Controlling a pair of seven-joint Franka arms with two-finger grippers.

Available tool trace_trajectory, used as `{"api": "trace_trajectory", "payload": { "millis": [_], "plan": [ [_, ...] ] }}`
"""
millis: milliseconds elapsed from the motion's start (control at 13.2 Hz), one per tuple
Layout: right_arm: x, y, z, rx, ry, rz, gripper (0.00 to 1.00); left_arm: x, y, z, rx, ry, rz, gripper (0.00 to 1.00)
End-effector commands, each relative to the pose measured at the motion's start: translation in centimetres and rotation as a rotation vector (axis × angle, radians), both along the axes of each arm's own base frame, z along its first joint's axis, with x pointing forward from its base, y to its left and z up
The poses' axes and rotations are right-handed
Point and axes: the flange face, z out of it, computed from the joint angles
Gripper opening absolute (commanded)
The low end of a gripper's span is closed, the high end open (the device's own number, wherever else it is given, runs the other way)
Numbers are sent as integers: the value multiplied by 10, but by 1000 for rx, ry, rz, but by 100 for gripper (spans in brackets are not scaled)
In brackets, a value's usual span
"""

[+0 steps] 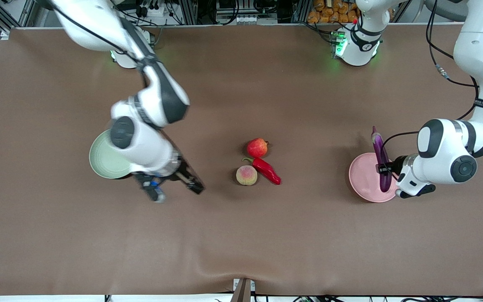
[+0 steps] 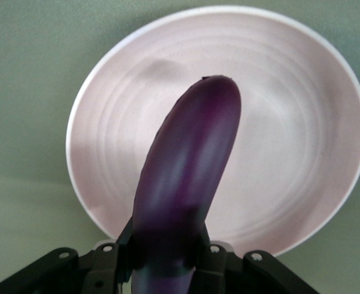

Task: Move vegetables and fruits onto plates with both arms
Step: 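Lower the eggplant onto the pink plate while the right gripper grasps the peach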

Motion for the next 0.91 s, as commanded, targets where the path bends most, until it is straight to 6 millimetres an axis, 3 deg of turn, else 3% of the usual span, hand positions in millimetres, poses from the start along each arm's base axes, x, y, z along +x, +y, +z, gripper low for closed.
{"api": "trace_trajectory", "payload": {
  "millis": [0,303,455,531,606,682,834],
  "plan": [
    [-22,58,-38,-45,-12,-5,100,9,5,-3,3,-7,-5,9],
    [-41,101,-74,-71,25,-115,100,9,4,-5,3,-5,-6,15],
    [-42,117,-92,-64,6,-120,100,10,4,-9,0,-6,-5,30],
    [-44,128,-103,-57,-17,-107,100,11,5,-10,5,-7,-11,44],
    [-46,138,-108,-61,-42,-83,100,11,5,-11,9,-8,-15,68],
    [-43,141,-115,-64,-55,-78,100,11,5,-11,9,-6,-11,100],
    [-42,147,-123,-60,-55,-85,100,12,8,-6,13,-13,-4,100]
  ]
}}
